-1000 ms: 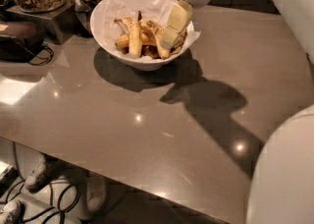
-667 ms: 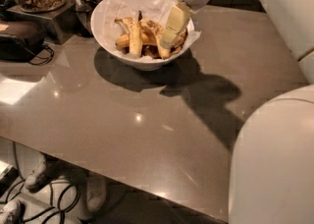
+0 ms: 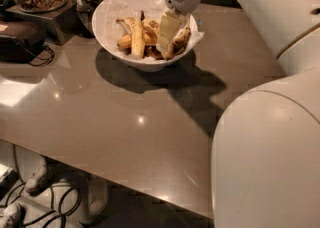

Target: Pick banana from white bowl

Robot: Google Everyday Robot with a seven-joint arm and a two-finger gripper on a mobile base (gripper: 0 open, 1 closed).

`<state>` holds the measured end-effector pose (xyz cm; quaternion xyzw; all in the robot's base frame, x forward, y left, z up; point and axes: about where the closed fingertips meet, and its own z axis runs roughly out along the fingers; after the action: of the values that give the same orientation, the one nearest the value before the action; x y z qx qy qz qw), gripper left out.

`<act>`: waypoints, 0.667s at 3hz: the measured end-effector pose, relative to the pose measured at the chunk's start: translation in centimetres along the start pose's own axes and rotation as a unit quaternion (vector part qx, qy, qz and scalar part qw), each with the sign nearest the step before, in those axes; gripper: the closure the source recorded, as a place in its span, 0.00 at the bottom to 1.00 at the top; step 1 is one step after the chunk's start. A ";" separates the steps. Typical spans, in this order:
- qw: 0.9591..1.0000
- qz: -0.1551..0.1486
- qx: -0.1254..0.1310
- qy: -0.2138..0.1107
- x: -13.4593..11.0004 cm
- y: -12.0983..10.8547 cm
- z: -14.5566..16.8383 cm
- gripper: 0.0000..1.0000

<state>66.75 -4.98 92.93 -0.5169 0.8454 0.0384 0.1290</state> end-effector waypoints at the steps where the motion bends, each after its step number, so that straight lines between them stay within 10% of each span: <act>1: 1.000 -0.012 -0.001 0.007 -0.9 0.5 0.5 0.24; 2: 1.000 -0.018 -0.008 0.009 -1.6 0.8 0.9 0.22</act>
Offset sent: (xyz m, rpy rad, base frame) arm -0.0189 0.0143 -0.0050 -0.0619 0.1094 0.0608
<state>66.90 -3.01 92.39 -0.5330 0.8370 0.0383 0.1175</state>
